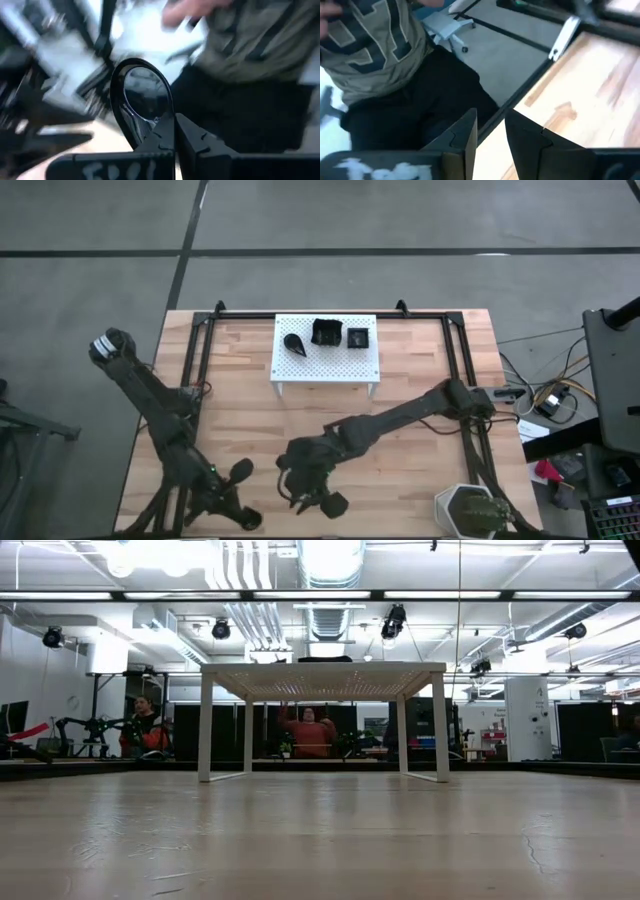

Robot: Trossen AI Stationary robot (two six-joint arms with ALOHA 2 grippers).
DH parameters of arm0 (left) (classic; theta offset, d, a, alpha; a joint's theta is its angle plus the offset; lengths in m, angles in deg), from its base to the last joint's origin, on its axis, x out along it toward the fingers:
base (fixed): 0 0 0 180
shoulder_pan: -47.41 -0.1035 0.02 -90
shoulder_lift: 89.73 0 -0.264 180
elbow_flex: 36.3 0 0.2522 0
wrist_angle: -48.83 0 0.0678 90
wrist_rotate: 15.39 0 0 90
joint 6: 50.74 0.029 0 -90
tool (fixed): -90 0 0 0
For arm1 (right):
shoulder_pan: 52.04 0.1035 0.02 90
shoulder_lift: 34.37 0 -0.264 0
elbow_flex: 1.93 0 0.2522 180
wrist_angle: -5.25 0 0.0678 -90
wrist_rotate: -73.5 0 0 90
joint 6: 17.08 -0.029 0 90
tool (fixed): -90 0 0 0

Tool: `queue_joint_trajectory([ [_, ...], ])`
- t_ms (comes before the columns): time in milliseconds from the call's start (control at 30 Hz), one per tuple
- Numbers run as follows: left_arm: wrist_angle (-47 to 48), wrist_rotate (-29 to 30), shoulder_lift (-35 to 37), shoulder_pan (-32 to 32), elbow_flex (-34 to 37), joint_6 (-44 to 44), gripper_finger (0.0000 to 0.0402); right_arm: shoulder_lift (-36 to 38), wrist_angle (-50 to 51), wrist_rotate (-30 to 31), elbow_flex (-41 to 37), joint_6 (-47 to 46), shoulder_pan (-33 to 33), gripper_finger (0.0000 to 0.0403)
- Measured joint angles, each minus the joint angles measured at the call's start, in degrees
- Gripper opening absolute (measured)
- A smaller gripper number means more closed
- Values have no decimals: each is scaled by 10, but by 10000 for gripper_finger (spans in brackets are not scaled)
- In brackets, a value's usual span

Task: Pick & Place Mini shaped plates
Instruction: Stack the drop shaped plate on top of the drop shaped plate on the shelf

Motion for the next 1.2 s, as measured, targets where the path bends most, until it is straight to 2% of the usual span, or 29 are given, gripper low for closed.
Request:
queue_joint_trajectory([
  [100, -67, -41, 26, 0, 28, 27, 0, 15, -12, 33, 0, 42, 8, 91],
  [200, -113, -50, 49, 0, 51, 40, 0, 32, -24, 79, 0, 86, 16, 87],
  [367, -173, -60, 63, 1, 81, 56, 0, 37, -44, 201, 0, 142, 34, 77],
  [433, -184, -60, 63, 0, 86, 61, 0, 38, -72, 224, 0, 171, 36, 74],
  [700, -190, -105, 61, 0, 97, 59, 0, 40, -168, 240, 0, 205, 29, 70],
  [900, -205, -105, 62, 0, 97, 69, 0, 34, -245, 193, -4, 210, 24, 83],
  [1200, -223, -103, 63, -5, 98, 88, 0, -7, -310, 191, -4, 235, 29, 117],
])
